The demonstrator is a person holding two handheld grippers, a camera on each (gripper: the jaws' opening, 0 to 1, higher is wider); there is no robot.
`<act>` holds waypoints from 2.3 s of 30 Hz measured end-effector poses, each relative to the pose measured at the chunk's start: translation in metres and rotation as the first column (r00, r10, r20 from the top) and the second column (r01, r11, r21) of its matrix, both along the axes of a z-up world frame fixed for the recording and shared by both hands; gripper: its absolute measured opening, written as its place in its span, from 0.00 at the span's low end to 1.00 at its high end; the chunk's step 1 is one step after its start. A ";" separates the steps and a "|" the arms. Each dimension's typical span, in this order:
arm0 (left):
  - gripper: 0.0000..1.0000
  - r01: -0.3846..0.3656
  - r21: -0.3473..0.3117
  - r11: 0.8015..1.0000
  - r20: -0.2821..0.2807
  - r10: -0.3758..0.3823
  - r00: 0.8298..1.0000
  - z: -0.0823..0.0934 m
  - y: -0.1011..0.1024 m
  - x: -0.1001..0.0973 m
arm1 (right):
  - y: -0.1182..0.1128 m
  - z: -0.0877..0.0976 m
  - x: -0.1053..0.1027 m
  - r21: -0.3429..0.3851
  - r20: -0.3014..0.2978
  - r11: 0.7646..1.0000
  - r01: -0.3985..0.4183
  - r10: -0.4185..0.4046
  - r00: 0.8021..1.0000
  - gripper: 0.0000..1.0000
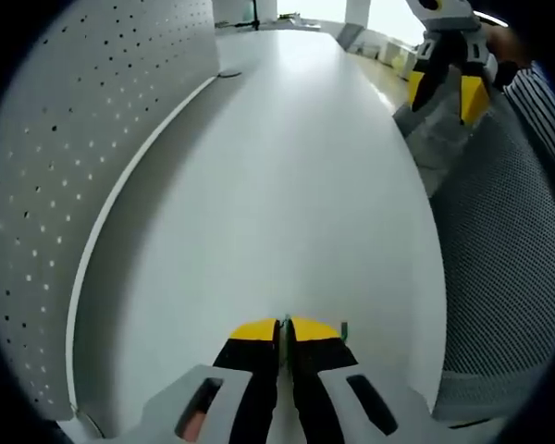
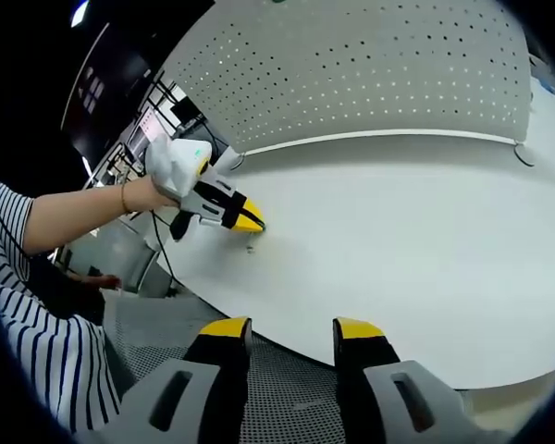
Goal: Insert the hook assembly into the mounting plate slot until the hook locks in place.
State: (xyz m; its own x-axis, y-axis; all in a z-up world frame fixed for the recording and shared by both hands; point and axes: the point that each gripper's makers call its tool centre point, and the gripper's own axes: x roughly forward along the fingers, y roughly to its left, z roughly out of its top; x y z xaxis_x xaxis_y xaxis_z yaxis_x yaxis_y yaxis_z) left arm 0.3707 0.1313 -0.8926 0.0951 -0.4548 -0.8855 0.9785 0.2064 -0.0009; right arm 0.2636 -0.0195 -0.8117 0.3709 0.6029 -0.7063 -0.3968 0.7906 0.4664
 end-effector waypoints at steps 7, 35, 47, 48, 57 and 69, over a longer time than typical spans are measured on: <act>0.03 -0.011 0.002 1.000 0.007 0.011 1.000 0.000 -0.001 0.002 | 0.000 0.001 0.002 -0.001 0.004 1.000 0.001 -0.001 1.000 0.32; 0.02 -0.162 -0.136 0.977 0.062 0.171 0.983 0.060 -0.013 0.022 | 0.005 0.011 0.010 -0.006 0.043 1.000 -0.016 0.016 0.999 0.32; 0.02 -0.299 -0.267 0.916 0.033 0.319 0.947 0.104 -0.025 0.017 | 0.013 0.017 0.011 0.008 0.072 1.000 -0.030 0.029 0.997 0.32; 0.02 -0.304 -0.278 0.911 0.031 0.325 0.945 0.108 -0.026 0.015 | 0.014 0.017 0.011 0.009 0.074 0.999 -0.031 0.030 0.997 0.32; 0.02 -0.383 -0.376 0.844 -0.014 0.408 0.913 0.142 -0.039 0.009 | 0.018 0.024 0.012 0.022 0.089 0.999 -0.035 0.033 0.995 0.32; 0.02 -0.488 -0.487 0.724 -0.121 0.498 0.859 0.170 -0.055 0.001 | 0.022 0.037 0.016 0.046 0.115 0.998 -0.041 0.035 0.993 0.32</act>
